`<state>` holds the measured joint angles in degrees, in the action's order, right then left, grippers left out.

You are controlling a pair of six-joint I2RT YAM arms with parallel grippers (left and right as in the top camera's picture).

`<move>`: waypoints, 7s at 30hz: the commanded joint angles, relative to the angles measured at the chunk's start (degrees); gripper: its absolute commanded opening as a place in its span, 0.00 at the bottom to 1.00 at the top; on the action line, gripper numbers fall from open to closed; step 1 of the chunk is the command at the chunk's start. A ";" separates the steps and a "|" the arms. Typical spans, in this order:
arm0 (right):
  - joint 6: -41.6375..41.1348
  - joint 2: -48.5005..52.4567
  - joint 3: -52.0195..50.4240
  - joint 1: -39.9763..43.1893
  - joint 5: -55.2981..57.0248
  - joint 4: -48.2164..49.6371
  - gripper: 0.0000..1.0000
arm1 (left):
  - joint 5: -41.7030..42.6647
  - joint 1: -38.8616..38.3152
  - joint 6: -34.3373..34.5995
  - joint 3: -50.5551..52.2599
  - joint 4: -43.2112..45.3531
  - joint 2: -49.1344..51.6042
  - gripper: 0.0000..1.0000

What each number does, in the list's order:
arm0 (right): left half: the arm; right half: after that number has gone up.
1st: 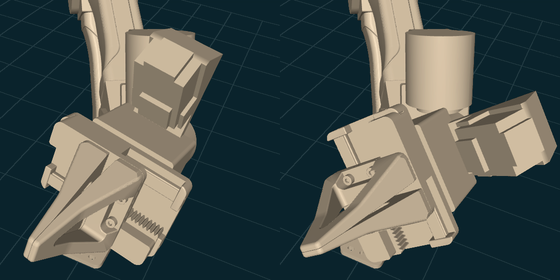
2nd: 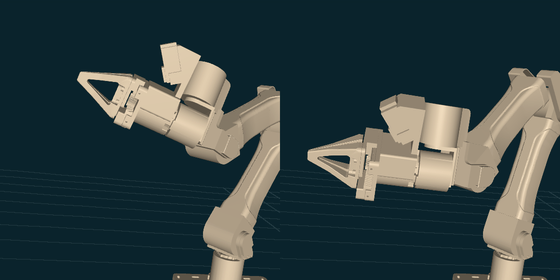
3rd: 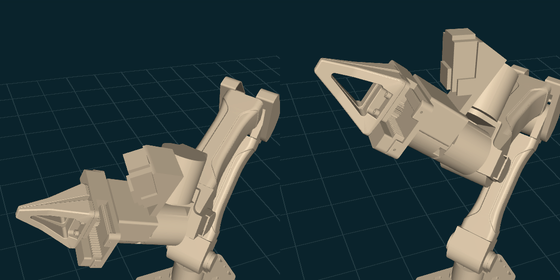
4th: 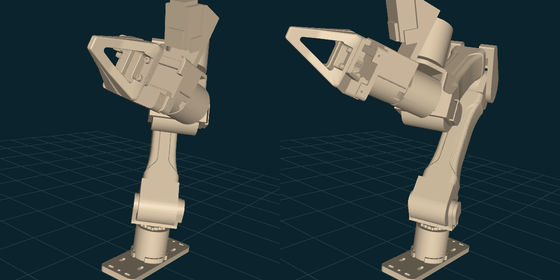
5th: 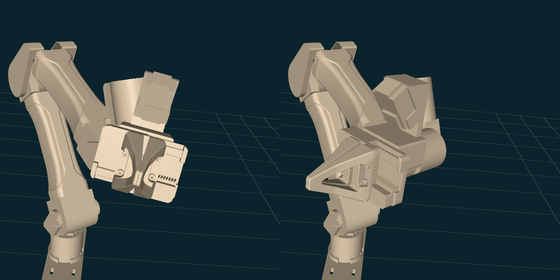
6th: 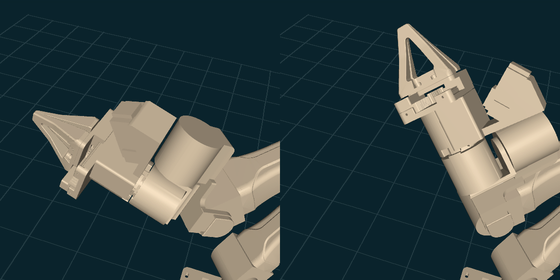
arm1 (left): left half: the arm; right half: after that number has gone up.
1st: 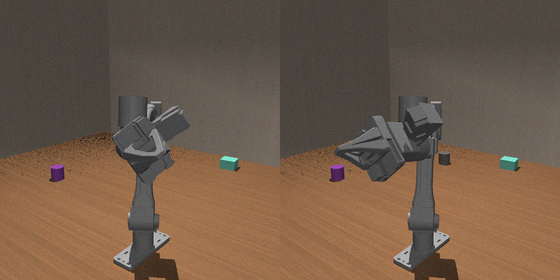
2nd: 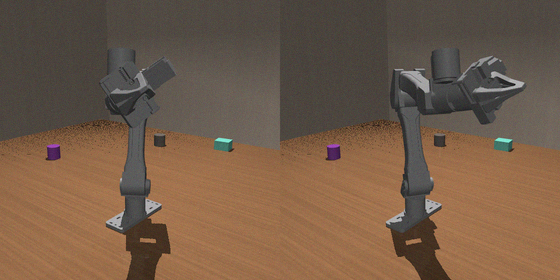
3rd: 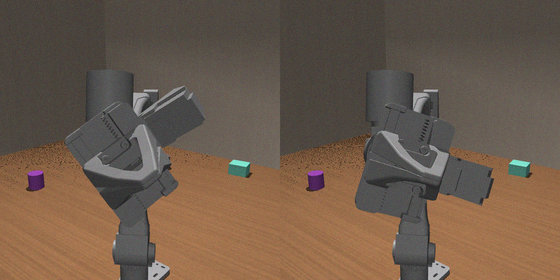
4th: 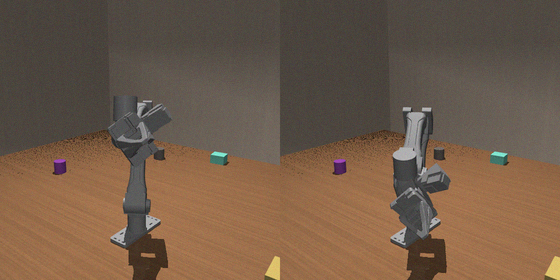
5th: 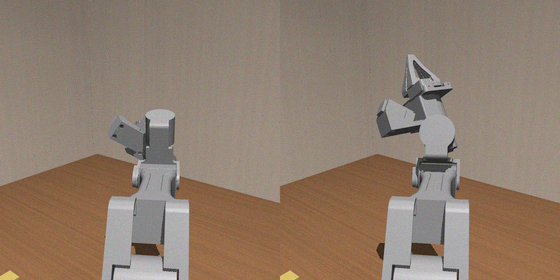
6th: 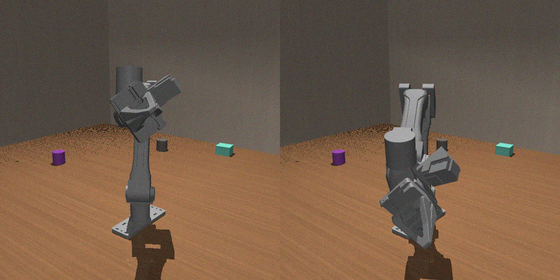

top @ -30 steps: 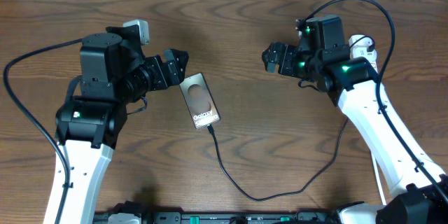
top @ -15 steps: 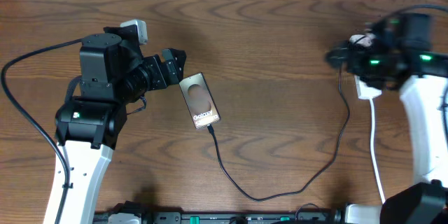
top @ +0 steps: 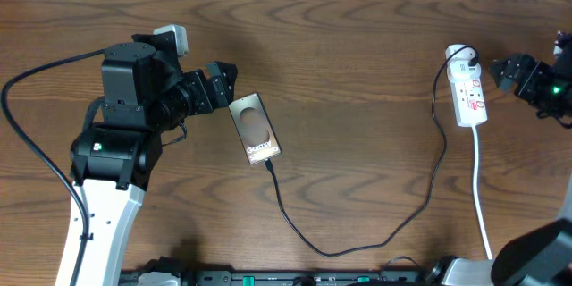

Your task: Plug charger to phone and switch on socket

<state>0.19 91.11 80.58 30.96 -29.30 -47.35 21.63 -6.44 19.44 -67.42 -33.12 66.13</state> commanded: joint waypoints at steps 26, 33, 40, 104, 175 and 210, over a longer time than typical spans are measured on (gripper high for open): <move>18.73 39.76 31.39 -5.42 -2.58 -16.63 0.99 | -0.90 0.24 -0.79 -0.79 0.15 -0.15 0.92; 18.34 39.87 31.39 -6.69 -2.08 -15.58 0.99 | -1.57 0.24 -0.79 -0.79 0.15 0.74 0.92; 17.42 39.89 31.36 -6.69 -0.39 -15.32 0.99 | -1.60 0.24 -0.79 -0.79 -0.33 0.98 0.92; -6.56 9.25 31.17 -5.57 10.14 -41.55 0.99 | -1.77 0.24 -0.79 -0.79 -3.10 1.60 0.92; -6.56 8.98 31.17 -5.51 10.16 -41.53 0.99 | -27.28 8.35 -0.76 67.19 38.56 -66.05 0.92; -6.56 8.98 31.17 -5.51 10.16 -41.53 0.99 | -16.65 7.96 -19.39 67.19 29.31 -66.05 0.92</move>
<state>-5.74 100.18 111.57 25.63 -18.65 -88.88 3.57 1.72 -0.01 -1.10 -1.69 0.58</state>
